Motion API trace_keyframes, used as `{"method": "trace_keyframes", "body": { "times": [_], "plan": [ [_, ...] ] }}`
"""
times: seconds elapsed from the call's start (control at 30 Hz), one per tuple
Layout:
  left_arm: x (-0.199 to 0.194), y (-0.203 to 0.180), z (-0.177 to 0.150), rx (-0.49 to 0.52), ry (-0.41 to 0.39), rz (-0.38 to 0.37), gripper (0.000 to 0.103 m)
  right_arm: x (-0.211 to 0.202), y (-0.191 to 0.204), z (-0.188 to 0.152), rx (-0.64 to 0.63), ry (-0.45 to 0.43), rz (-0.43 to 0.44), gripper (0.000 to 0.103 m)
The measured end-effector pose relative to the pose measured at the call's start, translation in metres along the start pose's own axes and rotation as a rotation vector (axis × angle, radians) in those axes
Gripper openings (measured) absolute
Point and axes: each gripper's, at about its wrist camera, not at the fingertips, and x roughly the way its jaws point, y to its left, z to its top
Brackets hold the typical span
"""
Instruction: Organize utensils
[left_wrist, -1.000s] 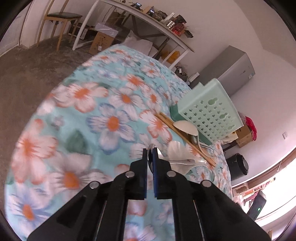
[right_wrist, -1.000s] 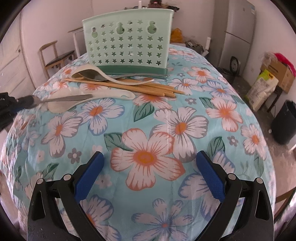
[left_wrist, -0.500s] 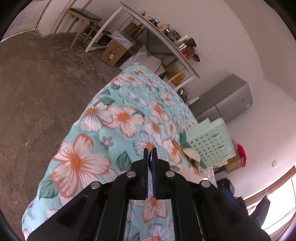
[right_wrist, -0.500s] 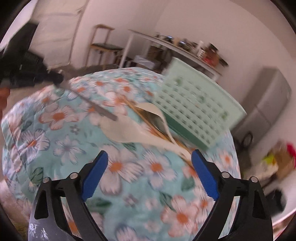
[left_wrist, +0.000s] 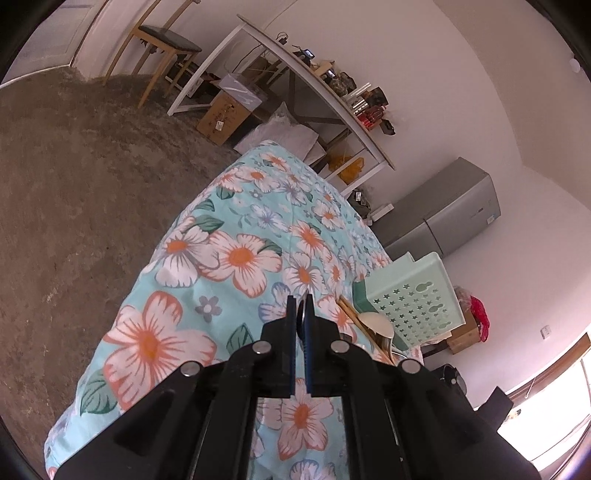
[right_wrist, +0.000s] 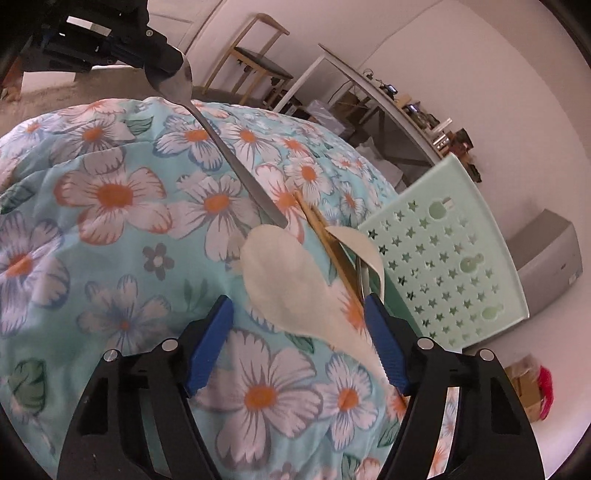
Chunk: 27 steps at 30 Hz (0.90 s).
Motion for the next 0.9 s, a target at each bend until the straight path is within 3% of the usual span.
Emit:
{"method": "trace_keyframes", "body": {
  "times": [0.13, 0.4, 0.63, 0.73, 0.77, 0.9],
  "plan": [
    [0.000, 0.001, 0.002, 0.001, 0.002, 0.008, 0.002, 0.010, 0.002, 0.012, -0.014, -0.009, -0.003, 0.065],
    [-0.007, 0.000, 0.007, 0.008, -0.030, 0.033, 0.002, 0.019, 0.013, 0.025, -0.037, -0.025, 0.010, 0.045],
    [-0.010, -0.010, 0.016, 0.026, -0.046, 0.046, 0.002, 0.018, 0.016, 0.025, -0.039, -0.022, 0.029, 0.037],
    [-0.014, -0.017, 0.020, 0.044, -0.062, 0.048, 0.002, 0.019, 0.015, 0.026, -0.013, -0.005, 0.073, 0.023],
    [-0.015, -0.018, 0.021, 0.046, -0.067, 0.046, 0.002, 0.019, 0.015, 0.026, -0.007, -0.001, 0.082, 0.013],
    [-0.024, -0.026, 0.027, 0.059, -0.091, 0.044, 0.002, 0.010, 0.008, 0.026, 0.069, -0.007, 0.129, 0.007]
  ]
}}
